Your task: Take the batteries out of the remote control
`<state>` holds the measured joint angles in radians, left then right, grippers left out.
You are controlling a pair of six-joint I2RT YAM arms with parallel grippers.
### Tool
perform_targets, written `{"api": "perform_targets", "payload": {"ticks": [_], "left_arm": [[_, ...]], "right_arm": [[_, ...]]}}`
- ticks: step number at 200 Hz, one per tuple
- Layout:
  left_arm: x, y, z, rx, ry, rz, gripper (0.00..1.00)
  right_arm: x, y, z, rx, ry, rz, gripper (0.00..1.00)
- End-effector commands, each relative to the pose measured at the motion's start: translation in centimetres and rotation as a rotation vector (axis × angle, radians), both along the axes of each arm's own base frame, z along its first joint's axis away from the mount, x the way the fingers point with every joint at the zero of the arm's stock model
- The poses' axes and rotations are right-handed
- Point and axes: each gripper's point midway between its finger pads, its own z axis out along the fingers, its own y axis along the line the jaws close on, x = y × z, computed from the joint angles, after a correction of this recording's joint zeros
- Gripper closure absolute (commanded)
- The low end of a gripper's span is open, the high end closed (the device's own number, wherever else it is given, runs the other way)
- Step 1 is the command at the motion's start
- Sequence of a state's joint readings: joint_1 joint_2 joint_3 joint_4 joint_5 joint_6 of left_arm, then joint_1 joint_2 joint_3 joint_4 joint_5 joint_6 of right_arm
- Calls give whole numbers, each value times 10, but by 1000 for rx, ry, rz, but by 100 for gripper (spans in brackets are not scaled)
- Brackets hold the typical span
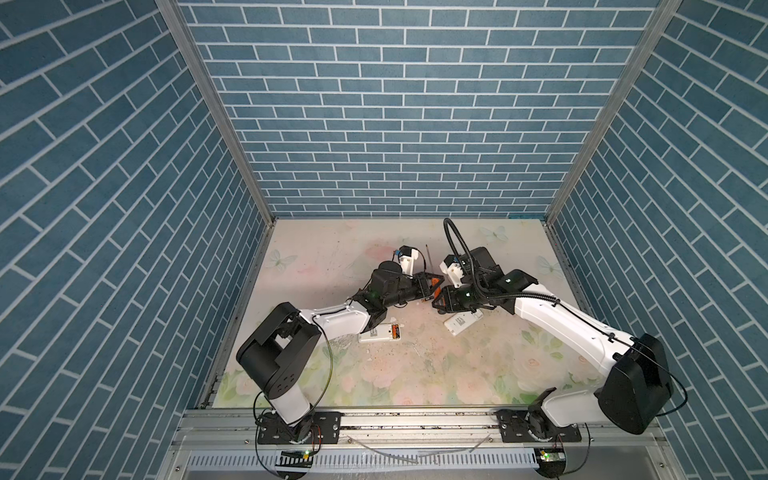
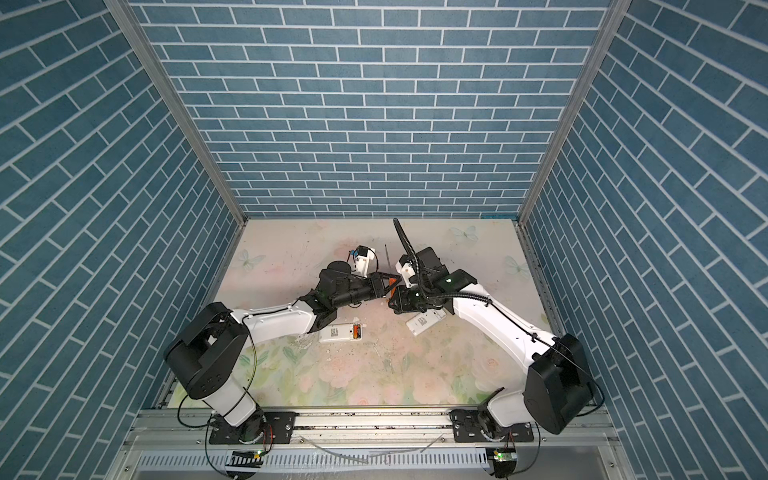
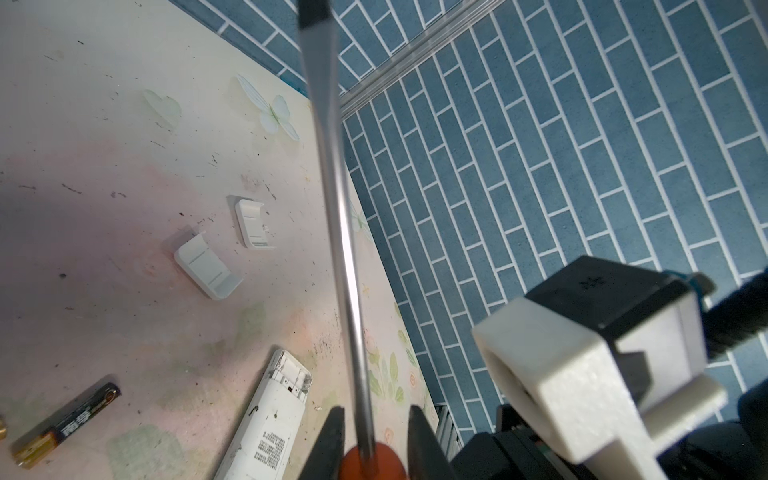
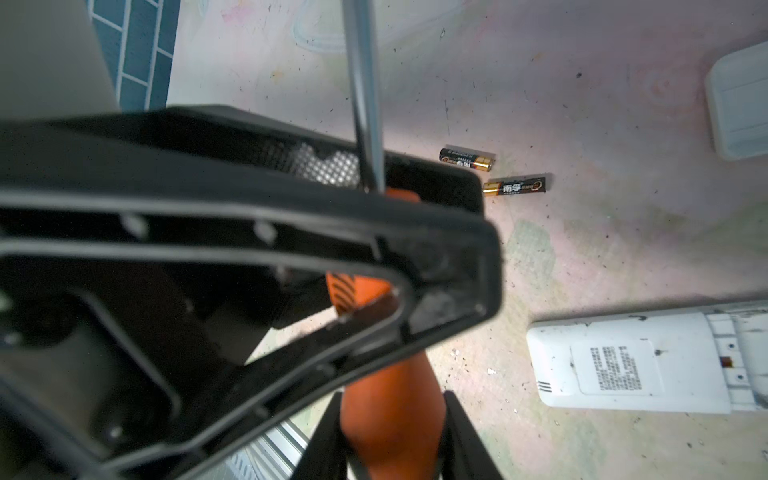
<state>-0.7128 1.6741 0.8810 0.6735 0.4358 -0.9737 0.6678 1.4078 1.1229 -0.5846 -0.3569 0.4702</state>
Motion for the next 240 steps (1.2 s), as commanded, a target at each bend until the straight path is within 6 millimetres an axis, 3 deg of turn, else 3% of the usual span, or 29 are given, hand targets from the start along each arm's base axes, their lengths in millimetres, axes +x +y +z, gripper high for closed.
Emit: {"api": "perform_targets", "payload": {"ticks": [1, 33, 54, 88, 161, 240], "left_arm": [[13, 8, 5, -56, -16, 53, 97], [29, 15, 22, -190, 25, 107, 100], [38, 17, 39, -259, 26, 123, 100], [47, 13, 65, -322, 8, 128, 100], [55, 14, 120, -445, -25, 145, 100], [49, 21, 133, -476, -36, 153, 100]], "right_arm": [[6, 6, 32, 53, -76, 3, 92], [16, 0, 49, 101, -162, -85, 66], [25, -4, 58, 160, -226, -164, 59], [37, -4, 67, 293, -322, -264, 55], [45, 14, 97, 438, -497, -270, 52], [61, 4, 123, 541, -626, -375, 57]]}}
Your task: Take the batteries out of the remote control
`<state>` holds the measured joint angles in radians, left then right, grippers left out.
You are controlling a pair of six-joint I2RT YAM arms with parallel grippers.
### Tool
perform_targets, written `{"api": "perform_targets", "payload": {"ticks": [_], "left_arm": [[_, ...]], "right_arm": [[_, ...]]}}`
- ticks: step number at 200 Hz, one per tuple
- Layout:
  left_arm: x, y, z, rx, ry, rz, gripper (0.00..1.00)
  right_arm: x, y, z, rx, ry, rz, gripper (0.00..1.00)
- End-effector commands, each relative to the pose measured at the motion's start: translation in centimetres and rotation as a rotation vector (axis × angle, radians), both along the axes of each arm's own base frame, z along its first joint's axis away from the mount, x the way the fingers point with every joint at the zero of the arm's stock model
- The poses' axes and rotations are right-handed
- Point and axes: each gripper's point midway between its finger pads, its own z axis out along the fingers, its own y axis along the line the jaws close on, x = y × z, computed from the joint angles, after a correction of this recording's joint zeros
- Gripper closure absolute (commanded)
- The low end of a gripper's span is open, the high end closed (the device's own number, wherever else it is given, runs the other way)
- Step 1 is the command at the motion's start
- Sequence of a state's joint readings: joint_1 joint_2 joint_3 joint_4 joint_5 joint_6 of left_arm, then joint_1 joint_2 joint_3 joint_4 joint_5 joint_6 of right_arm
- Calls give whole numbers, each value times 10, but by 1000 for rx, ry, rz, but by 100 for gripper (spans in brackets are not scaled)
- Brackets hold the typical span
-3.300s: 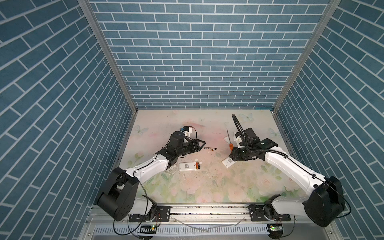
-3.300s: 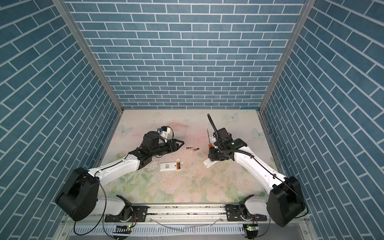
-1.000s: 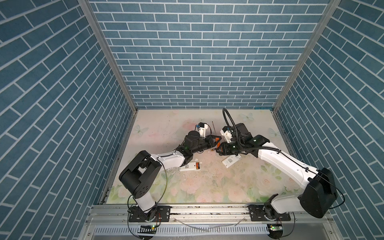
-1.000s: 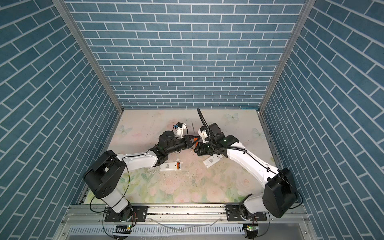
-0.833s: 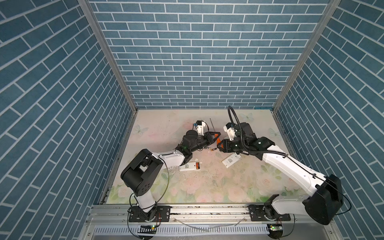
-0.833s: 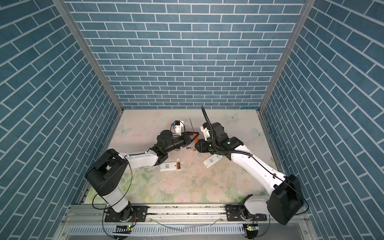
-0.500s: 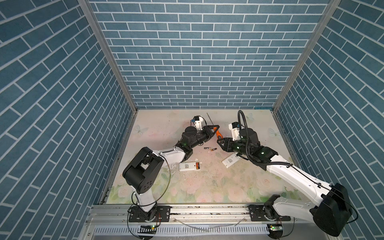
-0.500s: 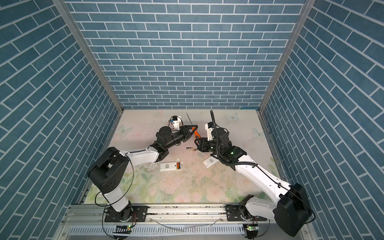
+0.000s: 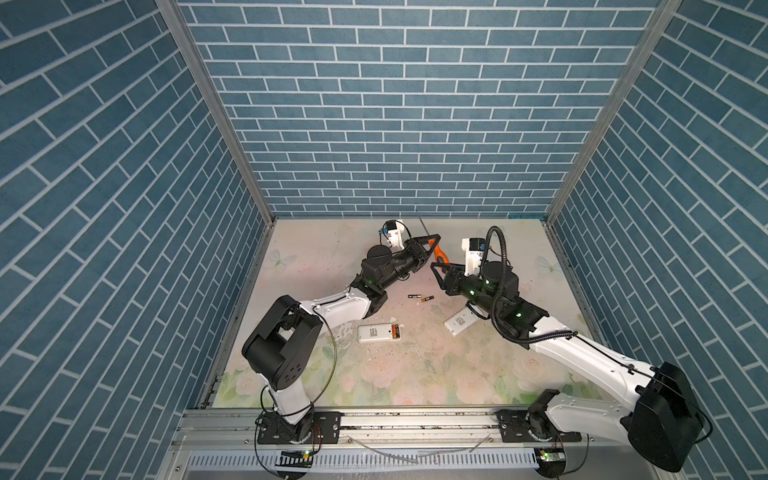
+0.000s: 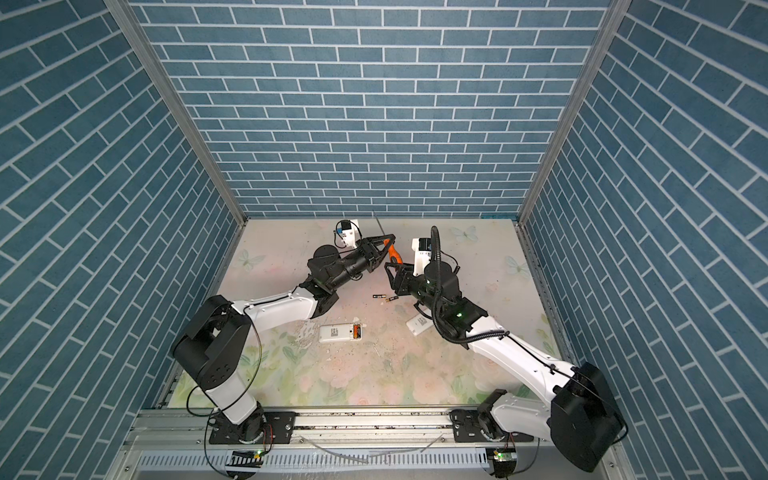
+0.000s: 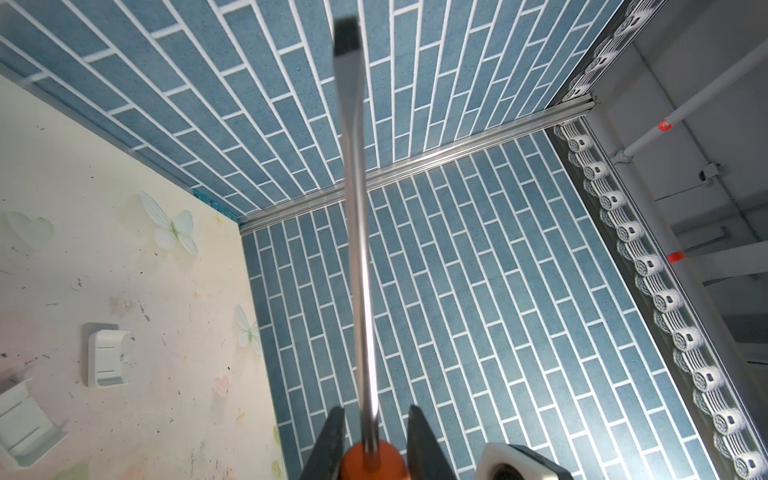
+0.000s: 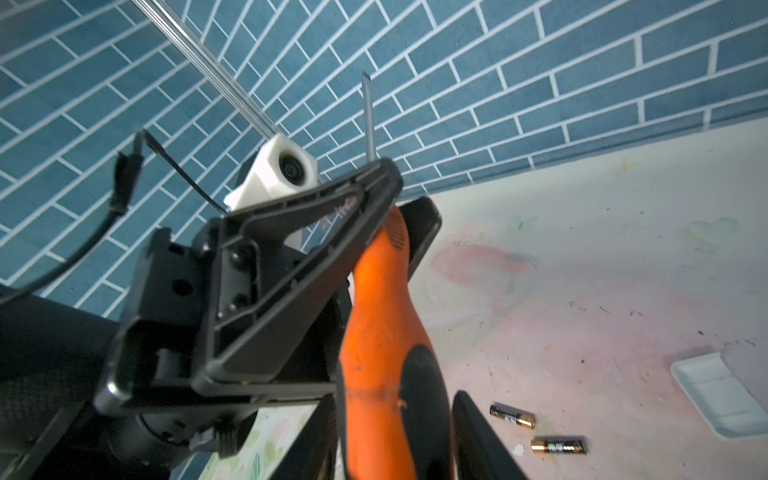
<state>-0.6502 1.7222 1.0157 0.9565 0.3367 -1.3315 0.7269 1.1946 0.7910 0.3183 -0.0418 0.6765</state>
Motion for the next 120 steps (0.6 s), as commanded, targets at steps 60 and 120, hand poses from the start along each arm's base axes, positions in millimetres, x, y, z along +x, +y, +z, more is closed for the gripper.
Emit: {"api": "perform_targets", "payload": {"ticks": [60, 120], "left_arm": [[-11, 1, 32, -99, -59, -7, 100], [-16, -1, 34, -100, -65, 3, 100]], "right_arm": [[13, -5, 27, 93, -106, -81, 67], [18, 2, 31, 119, -117, -72, 65]]}}
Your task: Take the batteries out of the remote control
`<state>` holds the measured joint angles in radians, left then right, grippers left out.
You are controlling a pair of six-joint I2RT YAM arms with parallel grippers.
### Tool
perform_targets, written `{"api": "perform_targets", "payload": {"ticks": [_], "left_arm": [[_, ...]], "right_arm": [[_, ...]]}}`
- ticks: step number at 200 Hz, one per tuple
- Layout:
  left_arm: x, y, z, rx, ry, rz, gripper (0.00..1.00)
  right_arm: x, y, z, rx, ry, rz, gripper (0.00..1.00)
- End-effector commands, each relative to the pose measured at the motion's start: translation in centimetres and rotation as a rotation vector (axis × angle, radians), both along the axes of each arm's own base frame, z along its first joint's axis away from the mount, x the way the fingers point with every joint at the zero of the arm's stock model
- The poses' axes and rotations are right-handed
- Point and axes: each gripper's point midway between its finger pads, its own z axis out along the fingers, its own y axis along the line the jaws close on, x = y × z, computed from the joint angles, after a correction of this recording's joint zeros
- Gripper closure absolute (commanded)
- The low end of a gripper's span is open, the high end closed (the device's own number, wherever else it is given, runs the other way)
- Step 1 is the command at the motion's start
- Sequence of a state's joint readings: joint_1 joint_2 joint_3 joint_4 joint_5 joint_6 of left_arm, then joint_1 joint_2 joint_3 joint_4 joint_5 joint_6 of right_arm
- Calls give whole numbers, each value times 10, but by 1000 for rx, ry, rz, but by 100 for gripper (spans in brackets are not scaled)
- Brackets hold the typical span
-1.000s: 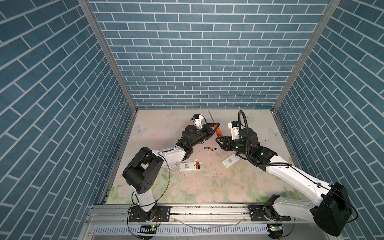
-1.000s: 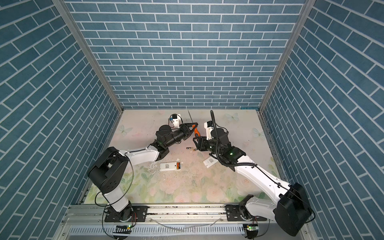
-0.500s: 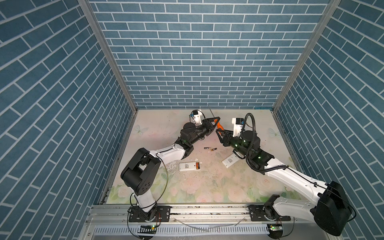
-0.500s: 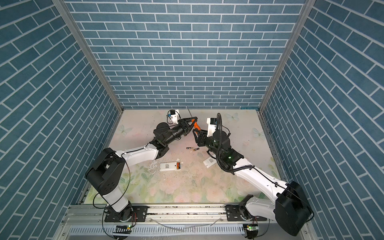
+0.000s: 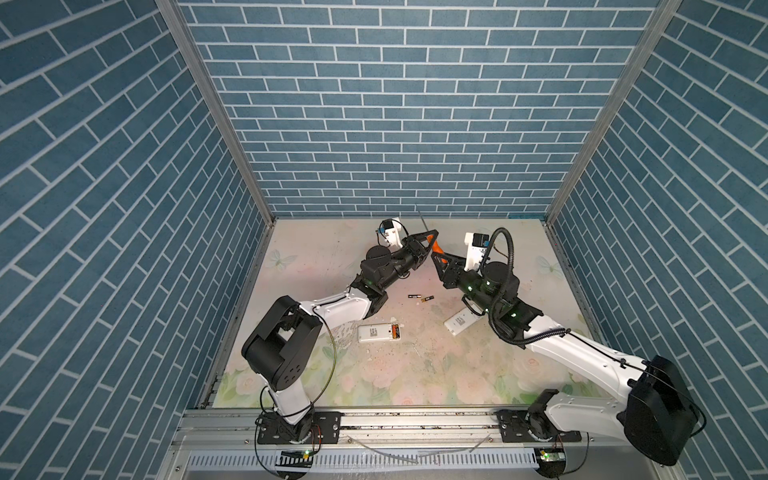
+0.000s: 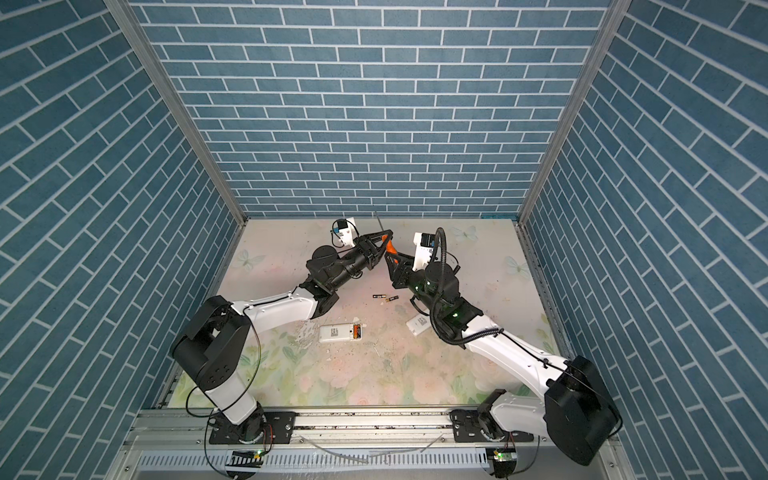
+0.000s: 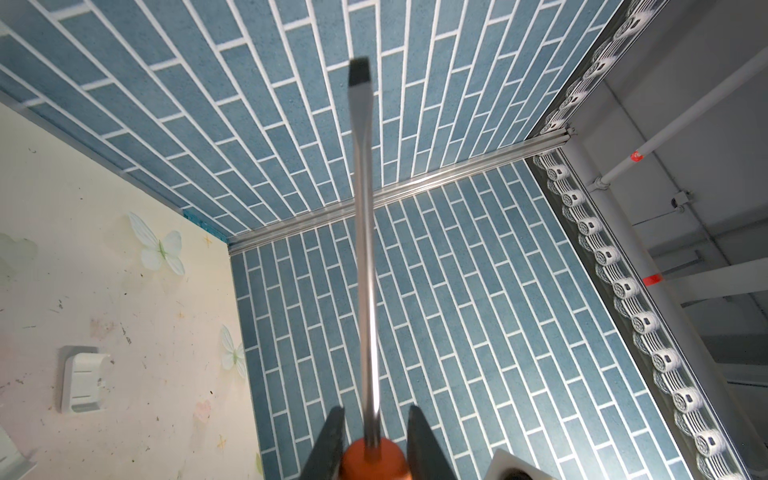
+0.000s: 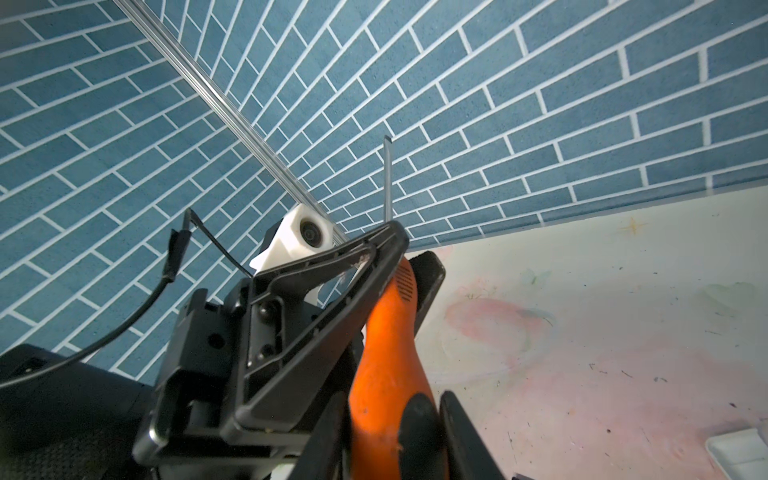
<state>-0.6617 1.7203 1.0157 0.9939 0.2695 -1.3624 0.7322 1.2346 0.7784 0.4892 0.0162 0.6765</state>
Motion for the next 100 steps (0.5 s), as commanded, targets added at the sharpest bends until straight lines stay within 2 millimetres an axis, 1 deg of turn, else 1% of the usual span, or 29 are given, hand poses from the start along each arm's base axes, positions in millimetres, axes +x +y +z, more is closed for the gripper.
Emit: {"api": "perform_targets", "payload": {"ticks": [1, 20, 33, 52, 70, 100], "left_arm": [[-19, -5, 23, -46, -68, -42, 100], [-20, -4, 25, -49, -71, -42, 100], [-19, -4, 24, -49, -71, -42, 100], [-22, -5, 25, -54, -74, -47, 100], [-25, -6, 23, -52, -69, -52, 100], [-30, -4, 10, -42, -47, -48, 100]], "right_arm": [[5, 1, 11, 45, -23, -18, 64], [4, 3, 11, 42, -23, -13, 57], [5, 2, 11, 41, -25, -20, 55], [5, 1, 13, 42, -36, -28, 55], [6, -1, 17, 33, -51, -38, 59], [5, -8, 27, 44, -88, -66, 64]]}}
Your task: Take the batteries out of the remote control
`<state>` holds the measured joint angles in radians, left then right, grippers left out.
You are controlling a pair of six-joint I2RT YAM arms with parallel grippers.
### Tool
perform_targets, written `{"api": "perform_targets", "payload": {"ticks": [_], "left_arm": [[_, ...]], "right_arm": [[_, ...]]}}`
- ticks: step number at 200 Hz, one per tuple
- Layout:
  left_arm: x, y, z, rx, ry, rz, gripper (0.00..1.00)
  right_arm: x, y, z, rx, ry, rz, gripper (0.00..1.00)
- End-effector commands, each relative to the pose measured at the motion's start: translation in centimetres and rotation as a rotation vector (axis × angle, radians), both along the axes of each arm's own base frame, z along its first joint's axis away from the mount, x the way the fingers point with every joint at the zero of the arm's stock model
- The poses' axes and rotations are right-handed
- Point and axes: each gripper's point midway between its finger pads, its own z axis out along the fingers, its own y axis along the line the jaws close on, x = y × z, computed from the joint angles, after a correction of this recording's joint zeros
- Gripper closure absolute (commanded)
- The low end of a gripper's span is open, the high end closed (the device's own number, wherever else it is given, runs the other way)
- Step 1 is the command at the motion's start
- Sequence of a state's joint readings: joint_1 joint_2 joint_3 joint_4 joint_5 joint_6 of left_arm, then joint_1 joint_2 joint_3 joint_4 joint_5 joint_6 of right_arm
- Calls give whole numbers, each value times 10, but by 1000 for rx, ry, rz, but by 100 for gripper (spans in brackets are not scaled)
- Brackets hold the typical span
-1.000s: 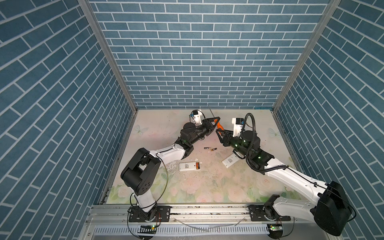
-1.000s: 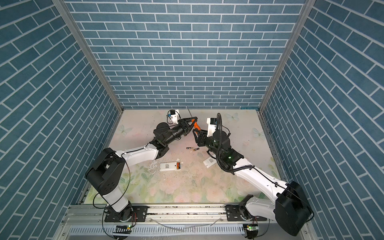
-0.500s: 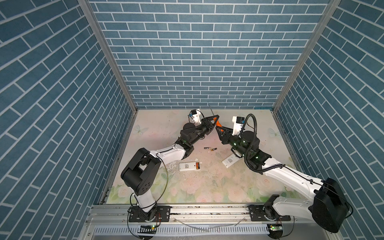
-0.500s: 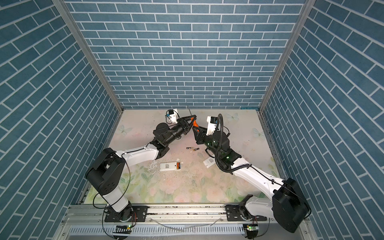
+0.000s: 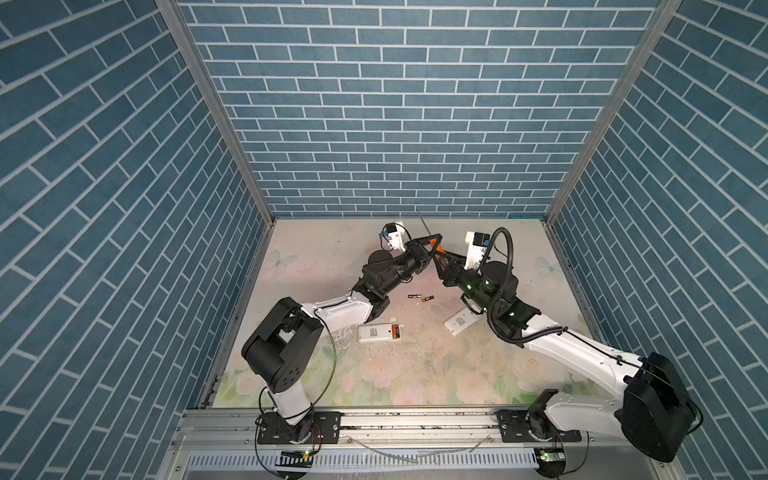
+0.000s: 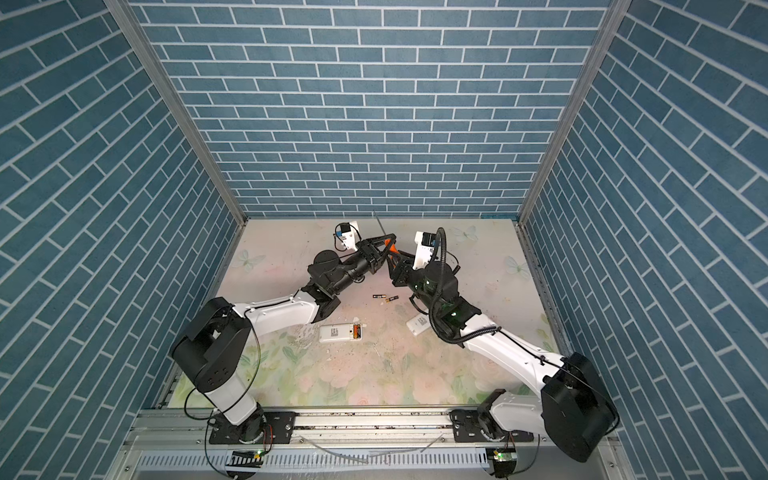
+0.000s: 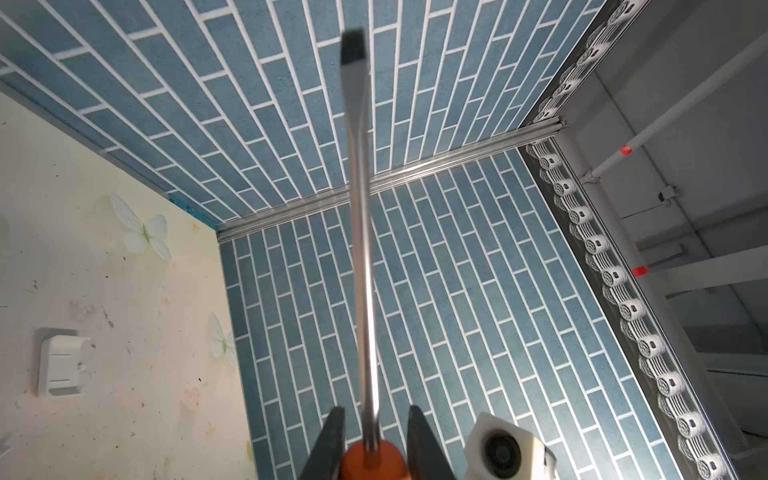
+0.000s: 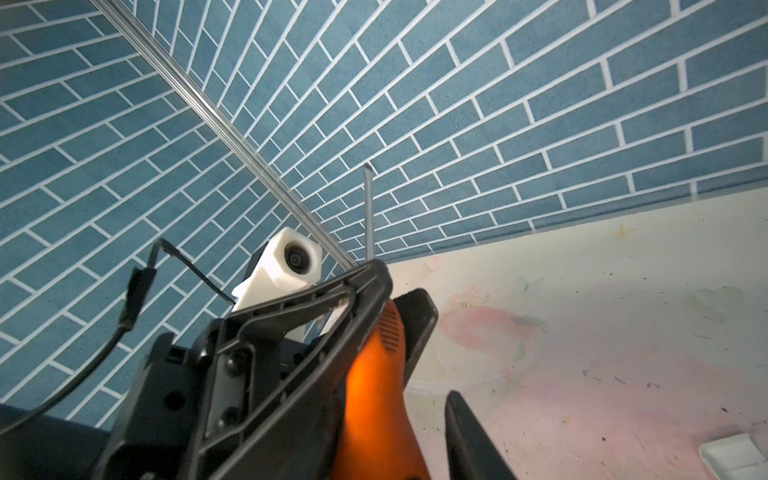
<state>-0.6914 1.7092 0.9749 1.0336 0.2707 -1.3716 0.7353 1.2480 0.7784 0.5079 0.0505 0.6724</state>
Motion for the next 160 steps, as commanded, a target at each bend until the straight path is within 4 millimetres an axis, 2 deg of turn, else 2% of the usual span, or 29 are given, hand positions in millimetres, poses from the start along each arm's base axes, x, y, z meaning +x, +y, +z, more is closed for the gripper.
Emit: {"api": "perform_targets", "payload": {"ticks": [1, 31, 84, 144, 160], "left_arm": [[-14, 4, 14, -31, -46, -15, 100], [-15, 4, 9, -52, -28, -22, 100], [-27, -9, 0, -63, -5, -58, 100], [-38, -15, -20, -59, 40, -85, 100], [-40, -15, -25, -55, 48, -88, 100]], "right_arm": [[0, -7, 28, 44, -82, -36, 64], [-2, -15, 35, 44, -113, -66, 70], [-2, -17, 41, 40, -136, -76, 75], [-4, -20, 49, -1, -166, -82, 72], [-4, -20, 51, -19, -170, -80, 86]]}}
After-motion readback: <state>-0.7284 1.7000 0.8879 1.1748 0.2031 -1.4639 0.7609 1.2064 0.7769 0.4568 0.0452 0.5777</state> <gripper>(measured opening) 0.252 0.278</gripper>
